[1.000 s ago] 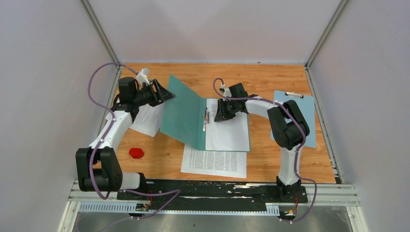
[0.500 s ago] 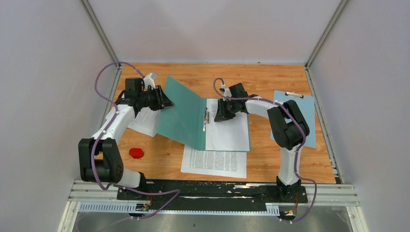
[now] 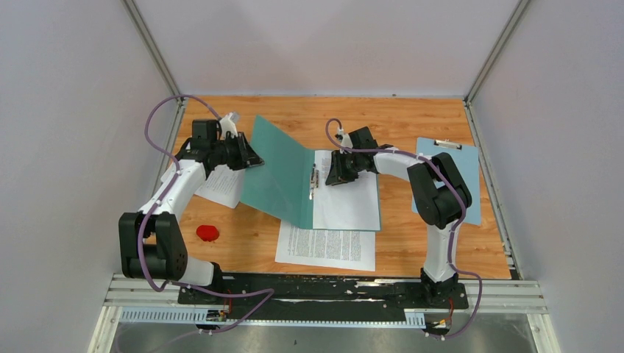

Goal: Put the files into the folder

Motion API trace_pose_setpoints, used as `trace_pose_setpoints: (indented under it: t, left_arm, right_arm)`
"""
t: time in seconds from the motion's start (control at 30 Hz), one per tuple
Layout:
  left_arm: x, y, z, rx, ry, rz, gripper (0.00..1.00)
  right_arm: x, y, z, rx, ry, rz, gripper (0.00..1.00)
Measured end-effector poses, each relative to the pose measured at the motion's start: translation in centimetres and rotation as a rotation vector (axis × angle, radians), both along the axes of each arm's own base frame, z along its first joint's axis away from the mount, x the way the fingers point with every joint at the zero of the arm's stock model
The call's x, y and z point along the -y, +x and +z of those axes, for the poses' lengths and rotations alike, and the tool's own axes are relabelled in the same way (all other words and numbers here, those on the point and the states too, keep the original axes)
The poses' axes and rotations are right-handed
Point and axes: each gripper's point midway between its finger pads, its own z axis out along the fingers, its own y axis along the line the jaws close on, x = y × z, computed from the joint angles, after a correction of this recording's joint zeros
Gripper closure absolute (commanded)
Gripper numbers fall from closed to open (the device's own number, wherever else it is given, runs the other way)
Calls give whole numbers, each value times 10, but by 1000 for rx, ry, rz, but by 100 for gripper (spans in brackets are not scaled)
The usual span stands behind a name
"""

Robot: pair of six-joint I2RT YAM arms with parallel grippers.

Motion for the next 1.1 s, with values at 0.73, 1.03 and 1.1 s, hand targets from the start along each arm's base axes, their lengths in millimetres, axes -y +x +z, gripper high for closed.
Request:
trace_pose_setpoints:
  t: [0.73,1.03,1.1]
  left_arm:
    - [-5,-8,-5,-11,59,-2,100]
    - [-6,-12,1,7,74,-2,100]
    - [-5,-12,1,8,76,-4,100]
  right_arm:
    - [-19,31,27,26,12,62,60]
    - [-35,50,25,51,52,117,54]
    - [-37,53,25,55,59,130,54]
